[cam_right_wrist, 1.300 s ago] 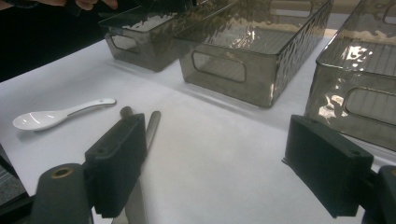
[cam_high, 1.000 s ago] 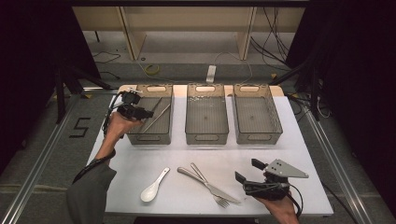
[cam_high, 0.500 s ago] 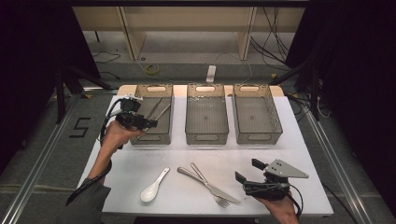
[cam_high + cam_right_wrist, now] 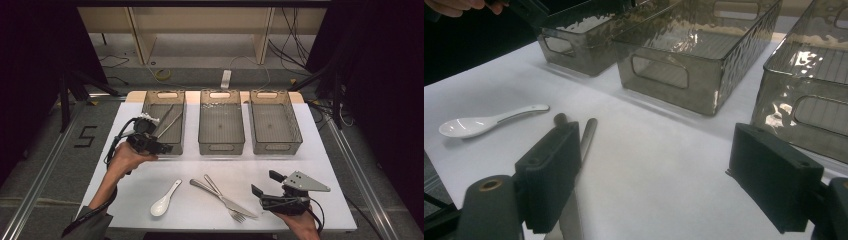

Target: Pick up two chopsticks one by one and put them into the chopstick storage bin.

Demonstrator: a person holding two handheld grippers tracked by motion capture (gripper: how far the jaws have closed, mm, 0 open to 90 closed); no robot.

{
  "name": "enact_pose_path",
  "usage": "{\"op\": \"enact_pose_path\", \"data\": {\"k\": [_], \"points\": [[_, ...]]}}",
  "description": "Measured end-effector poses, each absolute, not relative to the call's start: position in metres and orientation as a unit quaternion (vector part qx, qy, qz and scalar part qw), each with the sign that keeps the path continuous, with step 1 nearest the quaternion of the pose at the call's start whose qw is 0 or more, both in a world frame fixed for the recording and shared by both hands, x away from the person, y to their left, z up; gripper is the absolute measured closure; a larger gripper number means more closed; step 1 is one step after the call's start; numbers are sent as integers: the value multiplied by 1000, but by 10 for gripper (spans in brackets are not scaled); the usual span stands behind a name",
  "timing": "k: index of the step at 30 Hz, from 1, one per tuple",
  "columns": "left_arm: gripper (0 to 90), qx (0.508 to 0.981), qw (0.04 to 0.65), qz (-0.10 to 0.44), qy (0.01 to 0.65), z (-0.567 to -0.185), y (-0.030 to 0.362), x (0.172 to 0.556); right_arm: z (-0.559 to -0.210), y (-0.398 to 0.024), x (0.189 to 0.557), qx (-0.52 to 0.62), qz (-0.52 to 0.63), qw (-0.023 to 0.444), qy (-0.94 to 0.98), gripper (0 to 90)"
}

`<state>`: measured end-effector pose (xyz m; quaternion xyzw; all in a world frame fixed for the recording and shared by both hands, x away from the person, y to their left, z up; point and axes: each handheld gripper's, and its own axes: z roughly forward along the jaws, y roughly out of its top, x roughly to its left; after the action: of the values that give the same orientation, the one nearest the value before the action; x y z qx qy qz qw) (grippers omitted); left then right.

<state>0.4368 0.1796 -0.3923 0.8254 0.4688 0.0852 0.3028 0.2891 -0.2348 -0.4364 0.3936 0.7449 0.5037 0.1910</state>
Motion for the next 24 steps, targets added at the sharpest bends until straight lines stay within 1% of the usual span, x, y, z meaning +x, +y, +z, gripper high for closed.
{"op": "enact_pose_path", "data": {"k": [24], "points": [[228,852,265,46,448,-414,166,401,-436,-235,289,392,502,191,747,218]]}}
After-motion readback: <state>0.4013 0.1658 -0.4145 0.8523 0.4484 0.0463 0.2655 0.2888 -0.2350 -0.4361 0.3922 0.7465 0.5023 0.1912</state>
